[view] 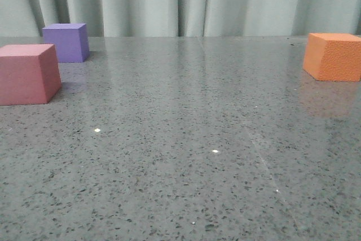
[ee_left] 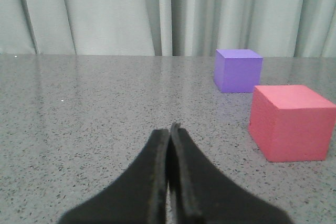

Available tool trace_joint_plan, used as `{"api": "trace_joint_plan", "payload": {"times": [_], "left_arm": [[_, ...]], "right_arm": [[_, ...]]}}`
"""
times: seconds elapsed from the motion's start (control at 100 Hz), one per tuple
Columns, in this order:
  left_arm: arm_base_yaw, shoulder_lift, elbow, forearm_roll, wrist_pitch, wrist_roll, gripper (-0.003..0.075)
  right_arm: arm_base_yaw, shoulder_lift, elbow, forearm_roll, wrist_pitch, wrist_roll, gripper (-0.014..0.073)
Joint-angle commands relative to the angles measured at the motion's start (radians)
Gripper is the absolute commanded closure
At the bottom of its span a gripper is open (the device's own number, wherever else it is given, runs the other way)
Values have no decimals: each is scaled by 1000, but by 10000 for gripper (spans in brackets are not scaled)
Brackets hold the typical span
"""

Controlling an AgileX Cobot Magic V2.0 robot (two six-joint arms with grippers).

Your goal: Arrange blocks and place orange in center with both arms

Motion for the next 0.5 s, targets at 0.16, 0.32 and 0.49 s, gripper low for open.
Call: {"api": "trace_joint_plan", "payload": {"times": [0.16,0.32,0.49], "left_arm": [[1,-34,20,-2,-89,-7,739],[1,-34,20,-2,-89,-7,739],[1,-34,20,-2,-89,-7,739]], "right_arm": [[-1,-28,-5,-10,-80,-7,715],[-1,-28,-5,-10,-80,-7,715],[-1,-28,-5,-10,-80,-7,715]]}}
